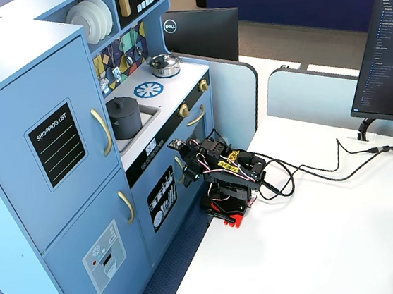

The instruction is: Take off the lid from the gray recipient and place it on the counter

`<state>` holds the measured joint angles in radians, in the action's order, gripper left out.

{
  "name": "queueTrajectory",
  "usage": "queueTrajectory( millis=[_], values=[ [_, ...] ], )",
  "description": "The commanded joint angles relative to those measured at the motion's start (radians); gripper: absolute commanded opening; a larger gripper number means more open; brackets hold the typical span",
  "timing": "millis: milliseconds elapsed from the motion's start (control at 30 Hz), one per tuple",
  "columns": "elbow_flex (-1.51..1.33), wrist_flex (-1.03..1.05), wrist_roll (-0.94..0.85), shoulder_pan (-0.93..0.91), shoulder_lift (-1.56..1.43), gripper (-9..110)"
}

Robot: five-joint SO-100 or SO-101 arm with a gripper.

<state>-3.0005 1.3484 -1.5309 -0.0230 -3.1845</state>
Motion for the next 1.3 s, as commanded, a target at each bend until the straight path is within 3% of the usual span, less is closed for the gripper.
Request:
queueTrajectory(
  millis=[0, 500, 633, 1000, 1267],
  values=[
    [-0.002, 0.183, -0.014, -0.055, 0.006, 0],
    [0.000, 0.164, -0.055, -0.066, 0.006, 0],
    [0.083, 0.005, -0.008, -0.092, 0.009, 0],
    [0.744, -0.460, -0.026, -0.101, 0.270, 0],
    [0.828, -0.854, -0.057, -0.061, 0.385, 10]
  ],
)
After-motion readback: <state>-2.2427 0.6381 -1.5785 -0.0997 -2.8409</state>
